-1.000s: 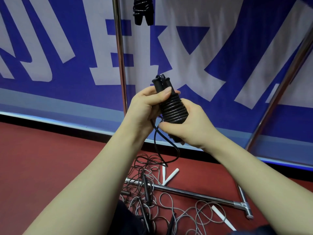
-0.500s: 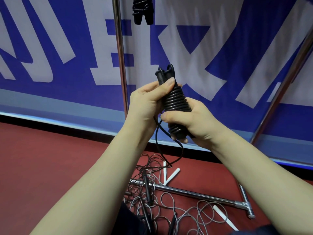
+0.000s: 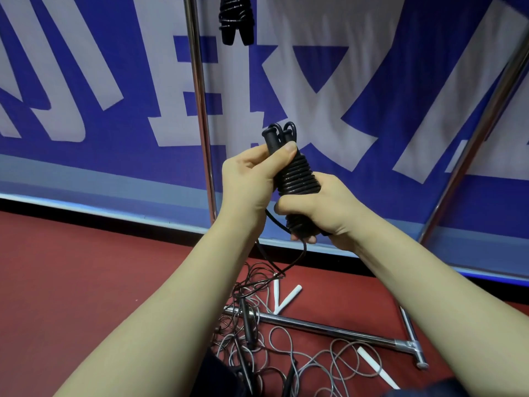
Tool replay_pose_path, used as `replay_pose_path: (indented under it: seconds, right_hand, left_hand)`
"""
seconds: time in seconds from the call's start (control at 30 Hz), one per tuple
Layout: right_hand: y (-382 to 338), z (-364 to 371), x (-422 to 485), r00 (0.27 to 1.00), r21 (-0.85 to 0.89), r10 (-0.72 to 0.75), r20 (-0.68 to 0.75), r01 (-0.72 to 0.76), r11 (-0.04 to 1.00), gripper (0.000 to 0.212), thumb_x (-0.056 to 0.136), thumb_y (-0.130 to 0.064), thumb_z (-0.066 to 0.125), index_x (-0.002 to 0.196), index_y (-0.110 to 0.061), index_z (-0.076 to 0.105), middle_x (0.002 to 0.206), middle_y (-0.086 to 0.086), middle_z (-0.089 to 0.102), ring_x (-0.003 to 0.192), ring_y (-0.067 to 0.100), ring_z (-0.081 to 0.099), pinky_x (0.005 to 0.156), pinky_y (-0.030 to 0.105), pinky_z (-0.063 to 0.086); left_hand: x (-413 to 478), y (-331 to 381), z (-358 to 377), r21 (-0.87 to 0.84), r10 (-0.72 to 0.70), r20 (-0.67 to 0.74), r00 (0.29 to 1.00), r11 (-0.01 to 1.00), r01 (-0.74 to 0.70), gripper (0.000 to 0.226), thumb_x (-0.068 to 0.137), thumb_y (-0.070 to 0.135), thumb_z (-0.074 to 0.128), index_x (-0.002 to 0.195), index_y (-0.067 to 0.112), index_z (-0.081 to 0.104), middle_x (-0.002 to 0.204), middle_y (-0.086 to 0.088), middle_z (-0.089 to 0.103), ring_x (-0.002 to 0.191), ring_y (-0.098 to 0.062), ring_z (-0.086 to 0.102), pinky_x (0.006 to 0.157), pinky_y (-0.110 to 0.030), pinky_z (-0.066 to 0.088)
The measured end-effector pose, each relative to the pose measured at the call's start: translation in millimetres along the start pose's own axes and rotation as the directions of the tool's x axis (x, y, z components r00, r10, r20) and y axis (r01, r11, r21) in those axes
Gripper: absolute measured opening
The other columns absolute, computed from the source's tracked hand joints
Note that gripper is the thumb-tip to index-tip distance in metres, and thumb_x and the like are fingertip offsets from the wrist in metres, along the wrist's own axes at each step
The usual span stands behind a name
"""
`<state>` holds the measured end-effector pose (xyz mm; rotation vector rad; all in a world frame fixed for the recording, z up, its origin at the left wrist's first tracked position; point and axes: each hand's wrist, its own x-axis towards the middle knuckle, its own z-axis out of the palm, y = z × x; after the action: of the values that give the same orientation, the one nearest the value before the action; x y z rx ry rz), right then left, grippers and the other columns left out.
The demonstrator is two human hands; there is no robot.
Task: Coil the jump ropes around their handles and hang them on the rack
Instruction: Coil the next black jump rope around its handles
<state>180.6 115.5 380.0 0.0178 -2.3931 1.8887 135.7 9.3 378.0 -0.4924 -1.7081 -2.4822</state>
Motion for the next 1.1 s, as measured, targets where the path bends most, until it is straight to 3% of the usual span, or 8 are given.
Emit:
replay_pose_path:
  seconds: [0.13,0.23,0.43,0.57,0.73,0.8,0.93,1.1]
  right_hand:
    - [1.6,0.5,1.8,0.981,-0.258,-0.073,-0.177,0.025,0.966,0.041,0.07,-0.027,0.078,0.095,-0.016,0.048,0.071,-0.003,0.066,0.061,0.022,0.065,0.056,0.041,0.054]
    - [3.6,6.4,-1.2,0.927,-0.659,-0.261,-0.268,0.022,0.752,0.054,0.071,-0.048,0.073,0.106,-0.026,0.039,0.092,-0.012,0.062,0.084,0.021,0.06,0.068,0.036,0.043]
    - [17.1,14.4,5.3,0.893,-0.752,-0.384,-0.233,0.084,0.654,0.056,0.085,-0.022,0.066,0.126,-0.019,0.028,0.107,0.006,0.048,0.098,0.032,0.051,0.068,0.036,0.038]
    - [18.9,9.2,9.3,0.907,-0.623,-0.343,-0.244,0.124,0.773,0.048,0.078,-0.004,0.058,0.111,-0.022,0.028,0.095,0.009,0.052,0.083,0.033,0.053,0.06,0.036,0.04]
    - [14.9,-7.7,8.6,0.947,-0.351,-0.237,-0.217,0.151,0.924,0.047,0.075,0.008,0.057,0.106,-0.02,0.036,0.075,0.002,0.048,0.06,0.018,0.043,0.047,0.024,0.035]
    - [14.1,-13.1,7.0,0.97,-0.258,-0.195,-0.144,0.154,0.954,0.052,0.072,0.01,0.059,0.107,-0.024,0.039,0.074,0.004,0.048,0.059,0.018,0.043,0.049,0.028,0.038]
    - [16.0,-19.2,3.1,0.988,0.063,-0.138,0.063,0.134,0.989,0.06,0.063,0.012,0.061,0.11,-0.024,0.047,0.072,0.005,0.053,0.056,0.017,0.045,0.046,0.027,0.038]
    - [11.9,-23.4,-3.1,0.953,0.312,-0.121,0.277,0.03,0.95,0.055,0.059,0.012,0.058,0.108,-0.013,0.054,0.075,0.011,0.054,0.062,0.024,0.047,0.05,0.032,0.039]
  left_hand:
    - [4.4,-2.9,-5.2,-0.103,-0.056,-0.001,0.998,0.993,0.056,0.012,0.088,0.008,0.069,0.093,-0.003,0.072,0.086,-0.014,0.071,0.081,-0.024,0.068,0.076,-0.032,0.057]
    - [5.7,-5.4,-6.1,-0.096,-0.033,-0.058,0.998,0.995,0.028,0.016,0.088,0.01,0.071,0.097,-0.003,0.071,0.085,-0.01,0.072,0.084,-0.023,0.07,0.078,-0.03,0.057]
    - [-3.3,-8.7,8.6,0.09,0.081,-0.083,0.993,0.993,-0.073,0.006,0.089,0.015,0.072,0.086,0.009,0.073,0.076,-0.006,0.071,0.07,-0.008,0.065,0.065,-0.02,0.051]
    - [-0.3,-4.5,5.5,0.303,0.159,0.028,0.987,0.939,-0.16,0.012,0.09,0.023,0.07,0.086,0.012,0.073,0.075,0.005,0.072,0.071,-0.003,0.065,0.069,-0.017,0.05]
    - [6.0,12.7,-13.9,0.296,-0.016,0.362,0.932,0.95,-0.099,0.02,0.095,0.019,0.062,0.114,0.022,0.068,0.073,0.02,0.066,0.046,0.0,0.038,0.047,-0.012,0.031]
    - [7.6,16.8,-22.6,0.312,-0.037,0.441,0.897,0.943,-0.115,0.027,0.095,0.018,0.062,0.119,0.028,0.066,0.08,0.019,0.068,0.053,-0.011,0.027,0.049,-0.017,0.027]
    - [12.0,22.2,-33.8,0.344,-0.048,0.452,0.891,0.93,-0.125,0.025,0.088,0.027,0.069,0.113,0.029,0.071,0.056,0.012,0.05,0.061,-0.022,0.021,0.052,-0.024,0.024]
    - [14.7,21.0,-39.8,0.321,-0.013,0.505,0.863,0.931,-0.174,0.032,0.075,0.05,0.067,0.105,0.042,0.075,0.066,-0.003,0.042,0.064,-0.028,0.021,0.054,-0.031,0.023]
